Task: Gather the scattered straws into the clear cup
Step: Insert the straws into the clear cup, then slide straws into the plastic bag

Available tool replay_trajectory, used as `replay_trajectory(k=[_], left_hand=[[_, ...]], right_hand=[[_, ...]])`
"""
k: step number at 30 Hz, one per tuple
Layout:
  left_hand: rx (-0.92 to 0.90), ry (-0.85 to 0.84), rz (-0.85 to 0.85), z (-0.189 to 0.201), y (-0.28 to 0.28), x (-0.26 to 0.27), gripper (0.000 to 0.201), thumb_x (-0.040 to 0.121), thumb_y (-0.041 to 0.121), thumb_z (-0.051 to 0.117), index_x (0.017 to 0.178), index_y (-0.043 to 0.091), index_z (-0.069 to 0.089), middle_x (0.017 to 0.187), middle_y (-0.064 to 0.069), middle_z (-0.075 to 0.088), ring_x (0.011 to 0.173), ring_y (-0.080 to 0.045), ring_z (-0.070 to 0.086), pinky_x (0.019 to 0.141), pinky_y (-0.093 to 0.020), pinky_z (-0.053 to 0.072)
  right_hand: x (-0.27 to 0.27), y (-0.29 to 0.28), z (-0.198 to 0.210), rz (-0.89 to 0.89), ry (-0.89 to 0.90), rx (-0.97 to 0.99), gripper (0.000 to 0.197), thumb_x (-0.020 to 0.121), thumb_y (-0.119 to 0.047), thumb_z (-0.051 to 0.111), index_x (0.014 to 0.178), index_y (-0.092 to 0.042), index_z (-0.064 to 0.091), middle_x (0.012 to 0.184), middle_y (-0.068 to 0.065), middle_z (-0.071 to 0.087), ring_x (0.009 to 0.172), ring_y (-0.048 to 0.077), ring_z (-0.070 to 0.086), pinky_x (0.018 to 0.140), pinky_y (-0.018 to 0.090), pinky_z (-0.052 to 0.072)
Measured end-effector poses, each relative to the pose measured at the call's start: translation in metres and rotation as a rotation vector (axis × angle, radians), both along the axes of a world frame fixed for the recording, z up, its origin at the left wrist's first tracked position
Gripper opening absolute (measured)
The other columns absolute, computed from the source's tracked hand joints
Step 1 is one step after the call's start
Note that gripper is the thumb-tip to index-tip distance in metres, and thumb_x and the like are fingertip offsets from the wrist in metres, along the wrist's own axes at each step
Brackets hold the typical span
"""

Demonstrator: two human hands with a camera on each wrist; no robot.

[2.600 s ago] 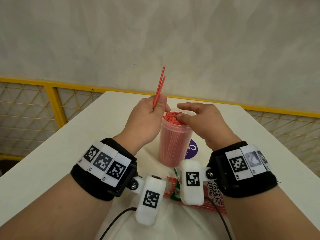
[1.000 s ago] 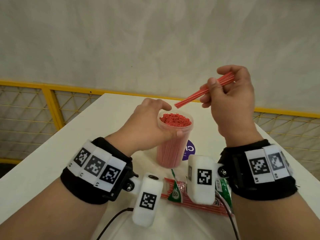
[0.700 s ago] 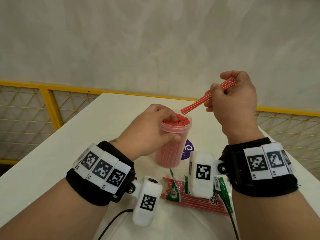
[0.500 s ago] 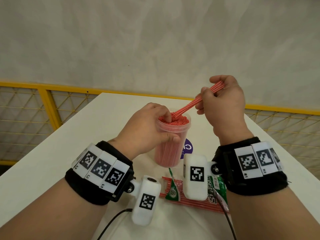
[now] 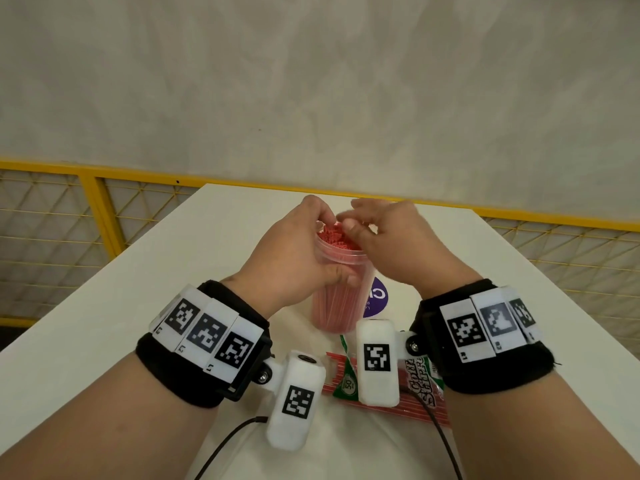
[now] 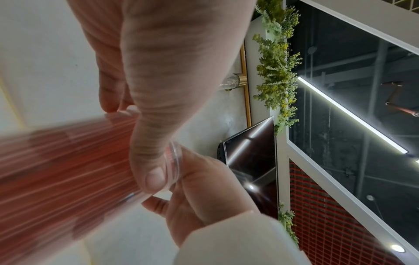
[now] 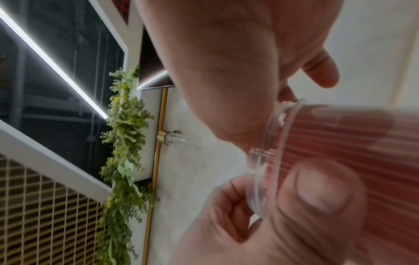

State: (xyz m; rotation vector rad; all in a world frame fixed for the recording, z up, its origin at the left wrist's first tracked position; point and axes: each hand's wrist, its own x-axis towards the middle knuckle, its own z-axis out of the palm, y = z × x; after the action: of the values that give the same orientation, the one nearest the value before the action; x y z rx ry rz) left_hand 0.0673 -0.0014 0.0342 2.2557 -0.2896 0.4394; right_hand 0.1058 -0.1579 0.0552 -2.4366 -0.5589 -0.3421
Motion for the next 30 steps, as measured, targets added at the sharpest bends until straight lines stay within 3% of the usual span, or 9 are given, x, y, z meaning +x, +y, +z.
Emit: replay_trajectory(k=[2,4,7,10,14,17,24,26,30], left_hand=[[-0.005,0.012,0.002,-0.001,0.000,0.000,0.076,0.048,0.040,0.093,0.105,0.028,0.043,0.096,0.017,0.059,0.092,-0.009,0.063,0.080,-0.029,0.052],[0.004,0.017,0.003,-0.001,0.000,0.000,0.079,0.048,0.041,0.094,0.106,0.026,0.043,0.101,0.016,0.058,0.095,-0.010,0.061,0.082,-0.030,0.052],[0.024,0.019,0.009,0.000,0.001,0.001,0.076,0.048,0.044,0.093,0.105,0.024,0.046,0.113,0.009,0.059,0.102,-0.014,0.059,0.088,-0.039,0.050],[0.043,0.017,0.017,0.000,0.001,0.001,0.073,0.048,0.043,0.093,0.103,0.024,0.049,0.117,0.006,0.059,0.105,-0.015,0.057,0.090,-0.040,0.050],[0.063,0.013,0.012,0.001,0.001,-0.001,0.072,0.049,0.045,0.092,0.105,0.026,0.051,0.111,0.008,0.059,0.105,-0.013,0.056,0.090,-0.038,0.049],[0.064,0.015,0.011,0.002,0.000,-0.002,0.070,0.050,0.043,0.092,0.105,0.025,0.054,0.111,0.007,0.059,0.104,-0.014,0.056,0.089,-0.039,0.049],[0.043,0.005,0.013,0.002,-0.001,0.000,0.054,0.055,0.032,0.093,0.102,0.019,0.071,0.123,0.002,0.064,0.113,-0.014,0.057,0.095,-0.034,0.048],[0.052,0.013,0.013,0.002,0.000,0.001,0.060,0.057,0.031,0.092,0.112,0.021,0.071,0.134,0.003,0.059,0.122,-0.011,0.053,0.103,-0.029,0.043],[0.175,0.036,0.041,0.004,0.000,0.002,0.067,0.065,0.039,0.086,0.127,0.025,0.064,0.150,0.005,0.043,0.128,-0.012,0.049,0.107,-0.021,0.032]], right_hand=[[-0.001,0.000,0.000,0.035,0.099,0.027,0.025,0.099,-0.034,0.049,0.112,-0.030,0.070,0.143,-0.001,0.050,0.136,0.012,0.037,0.111,0.030,0.026],[-0.003,0.000,0.003,-0.004,0.088,0.247,0.024,0.098,-0.032,0.052,0.114,-0.027,0.070,0.133,0.000,0.059,0.121,0.005,0.050,0.098,0.018,0.034],[0.000,-0.004,0.006,-0.101,0.076,0.399,0.019,0.091,-0.028,0.061,0.108,-0.033,0.071,0.111,-0.010,0.067,0.109,0.007,0.059,0.091,0.027,0.045],[0.002,-0.005,-0.001,-0.124,0.175,0.263,0.027,0.085,-0.028,0.070,0.111,-0.033,0.068,0.121,-0.004,0.062,0.110,0.008,0.055,0.091,0.026,0.043],[0.005,-0.005,-0.002,-0.225,0.079,0.352,0.037,0.081,-0.039,0.072,0.115,-0.029,0.064,0.116,-0.004,0.059,0.108,0.012,0.058,0.094,0.036,0.049],[0.006,-0.004,-0.004,-0.254,0.137,0.277,0.050,0.077,-0.042,0.076,0.121,-0.027,0.059,0.122,0.000,0.058,0.109,0.015,0.057,0.094,0.040,0.049],[0.005,-0.008,0.005,-0.262,0.109,0.255,0.041,0.088,-0.041,0.064,0.123,-0.022,0.057,0.116,0.003,0.064,0.105,0.019,0.061,0.093,0.038,0.049],[0.000,-0.020,0.020,-0.314,0.029,0.286,0.036,0.085,-0.038,0.067,0.116,-0.022,0.061,0.106,0.001,0.066,0.097,0.018,0.062,0.087,0.033,0.050],[-0.015,-0.048,0.035,-0.371,-0.022,0.321,0.021,0.081,-0.032,0.070,0.074,-0.016,0.059,0.073,0.001,0.063,0.070,0.020,0.058,0.062,0.028,0.043]])
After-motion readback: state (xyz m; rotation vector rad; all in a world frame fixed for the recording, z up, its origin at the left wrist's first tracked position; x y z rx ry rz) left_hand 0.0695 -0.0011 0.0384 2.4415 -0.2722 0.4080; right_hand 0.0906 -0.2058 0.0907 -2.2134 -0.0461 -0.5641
